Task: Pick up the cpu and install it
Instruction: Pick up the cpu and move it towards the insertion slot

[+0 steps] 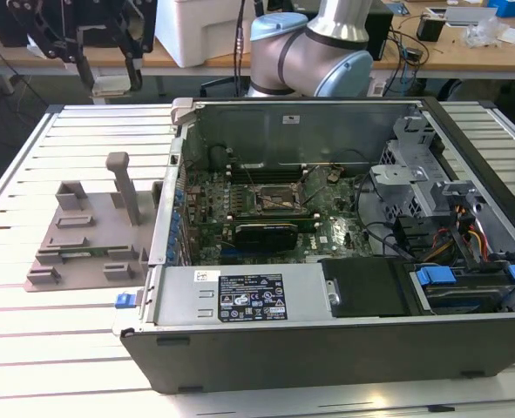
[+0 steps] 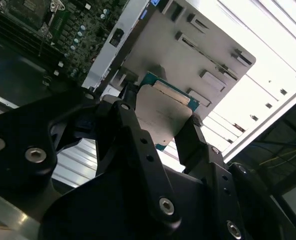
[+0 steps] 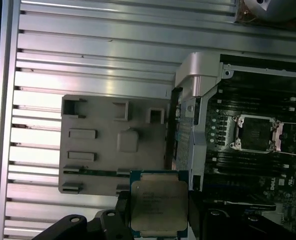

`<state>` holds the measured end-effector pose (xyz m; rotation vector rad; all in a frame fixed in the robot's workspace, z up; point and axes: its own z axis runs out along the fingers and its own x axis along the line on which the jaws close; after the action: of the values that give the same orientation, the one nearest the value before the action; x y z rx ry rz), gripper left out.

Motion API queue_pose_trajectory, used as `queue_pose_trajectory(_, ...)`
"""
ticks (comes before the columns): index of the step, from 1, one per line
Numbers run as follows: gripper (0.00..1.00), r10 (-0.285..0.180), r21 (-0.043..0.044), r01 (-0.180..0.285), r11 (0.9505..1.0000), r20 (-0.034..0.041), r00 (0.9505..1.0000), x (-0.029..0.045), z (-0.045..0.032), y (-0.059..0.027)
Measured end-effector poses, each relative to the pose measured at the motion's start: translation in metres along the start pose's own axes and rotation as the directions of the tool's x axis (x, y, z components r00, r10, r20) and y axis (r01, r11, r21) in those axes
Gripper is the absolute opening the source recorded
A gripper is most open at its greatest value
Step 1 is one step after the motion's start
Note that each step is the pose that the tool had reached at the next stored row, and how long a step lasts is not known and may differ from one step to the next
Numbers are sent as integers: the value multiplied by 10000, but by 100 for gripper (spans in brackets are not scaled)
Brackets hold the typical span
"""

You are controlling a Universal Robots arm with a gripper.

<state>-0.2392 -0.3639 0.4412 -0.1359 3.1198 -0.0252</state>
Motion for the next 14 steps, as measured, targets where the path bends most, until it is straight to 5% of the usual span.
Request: queue_pose_trajectory(14,55,1,-1,-1,10000,-1,10000,-284,73,-23)
